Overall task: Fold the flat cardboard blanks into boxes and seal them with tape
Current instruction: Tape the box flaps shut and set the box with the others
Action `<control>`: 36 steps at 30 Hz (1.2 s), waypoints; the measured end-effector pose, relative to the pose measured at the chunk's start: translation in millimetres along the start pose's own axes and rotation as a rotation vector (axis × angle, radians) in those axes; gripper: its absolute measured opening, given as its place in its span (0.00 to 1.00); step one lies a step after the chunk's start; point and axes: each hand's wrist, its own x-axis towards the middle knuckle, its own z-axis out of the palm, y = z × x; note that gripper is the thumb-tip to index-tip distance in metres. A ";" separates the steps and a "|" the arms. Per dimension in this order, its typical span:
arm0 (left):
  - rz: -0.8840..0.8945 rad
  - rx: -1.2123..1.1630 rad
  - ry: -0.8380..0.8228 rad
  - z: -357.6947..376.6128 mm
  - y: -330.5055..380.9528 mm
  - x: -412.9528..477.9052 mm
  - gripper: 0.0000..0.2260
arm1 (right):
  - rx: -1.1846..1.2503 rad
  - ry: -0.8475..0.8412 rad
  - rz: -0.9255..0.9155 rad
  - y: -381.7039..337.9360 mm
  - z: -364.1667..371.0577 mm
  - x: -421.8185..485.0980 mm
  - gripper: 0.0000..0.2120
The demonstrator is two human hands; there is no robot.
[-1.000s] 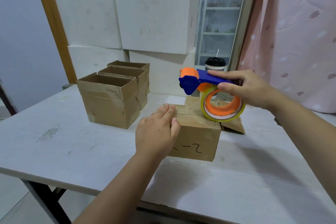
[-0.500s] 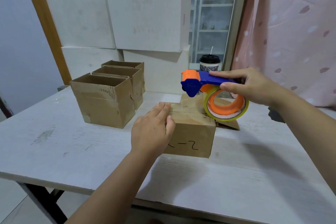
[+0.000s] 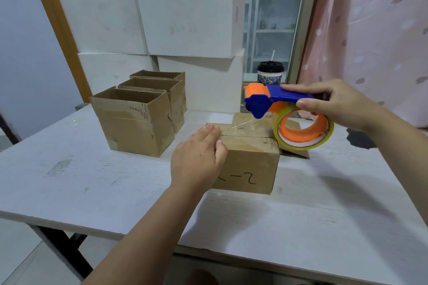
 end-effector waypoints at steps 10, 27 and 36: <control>-0.004 -0.004 0.004 -0.6 0.3 -0.1 0.26 | 0.064 0.051 0.026 21.4 10.5 -21.4 0.16; -0.024 -0.024 0.012 0.9 0.5 -0.8 0.26 | 0.163 0.147 0.097 54.3 33.7 -42.6 0.18; 0.000 0.218 -0.114 -7.9 23.2 4.4 0.25 | 0.274 0.229 0.133 59.2 50.6 -49.8 0.18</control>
